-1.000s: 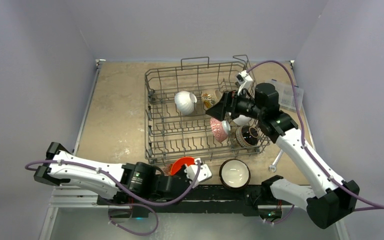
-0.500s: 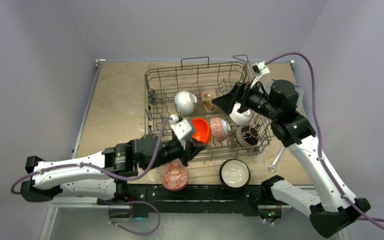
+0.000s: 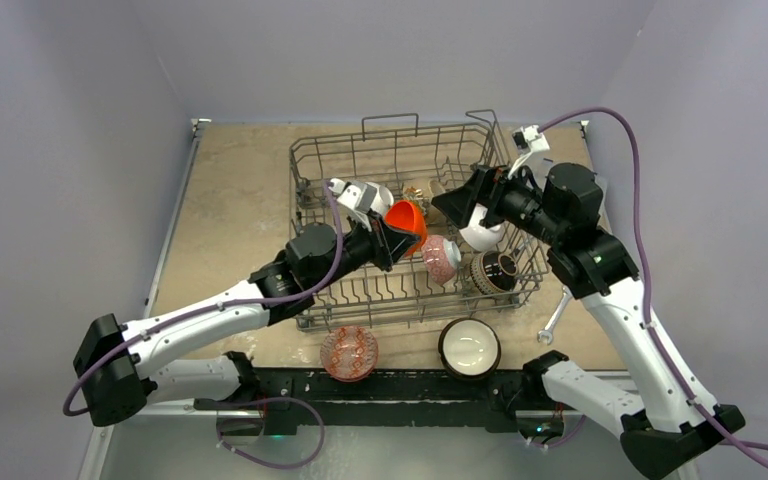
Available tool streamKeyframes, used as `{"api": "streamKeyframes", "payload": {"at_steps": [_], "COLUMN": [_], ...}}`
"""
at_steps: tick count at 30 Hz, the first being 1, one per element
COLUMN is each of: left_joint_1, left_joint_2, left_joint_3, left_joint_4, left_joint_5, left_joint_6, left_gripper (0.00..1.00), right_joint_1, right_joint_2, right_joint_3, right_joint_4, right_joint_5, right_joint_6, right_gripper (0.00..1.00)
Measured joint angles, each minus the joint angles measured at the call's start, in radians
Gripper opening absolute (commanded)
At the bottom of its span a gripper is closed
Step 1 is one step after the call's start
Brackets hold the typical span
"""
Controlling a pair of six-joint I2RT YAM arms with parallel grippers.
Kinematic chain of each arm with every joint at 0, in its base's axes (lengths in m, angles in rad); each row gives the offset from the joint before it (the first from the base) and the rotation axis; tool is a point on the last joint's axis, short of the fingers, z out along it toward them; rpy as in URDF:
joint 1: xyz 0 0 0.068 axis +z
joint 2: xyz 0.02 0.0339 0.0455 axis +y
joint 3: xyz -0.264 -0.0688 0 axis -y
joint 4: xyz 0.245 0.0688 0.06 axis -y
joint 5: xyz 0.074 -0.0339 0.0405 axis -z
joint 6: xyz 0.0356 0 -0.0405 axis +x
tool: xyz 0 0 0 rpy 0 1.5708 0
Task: Load the bowls into the dish rack
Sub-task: Adjust the bowl in the dish rack.
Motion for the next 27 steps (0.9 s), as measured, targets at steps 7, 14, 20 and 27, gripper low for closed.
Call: {"api": "streamKeyframes", "payload": {"at_steps": [7,14,20,27], "left_joint_1": [0.042,0.042,0.042,0.042], "left_joint_2": [0.055,0.086,0.089,0.139], "left_joint_3": [-0.136,-0.239,-0.274,-0.358], "left_joint_4": [0.314,0.471,0.585,0.687], "left_joint_5": [-0.012,-0.088,-0.114,-0.124], "left_joint_6": [-0.319,-0.557,-0.676,-0.784], "left_gripper": [0.00,0.00,0.00,0.00], "right_joint_1": [0.000,-0.003,-0.003,-0.003], "right_joint_2": [-0.002,-0.005,-0.010,-0.010], "right_joint_3": [-0.018,-0.048,-0.068,-0.069], "right_joint_4": [-0.010,-0.036,-0.045,-0.045], "right_joint_5": [0.045,0.098,0.116,0.117], "right_joint_6": [-0.013,-0.035,-0.046,-0.055], "right_gripper": [0.99,0.99,0.99,0.99]}}
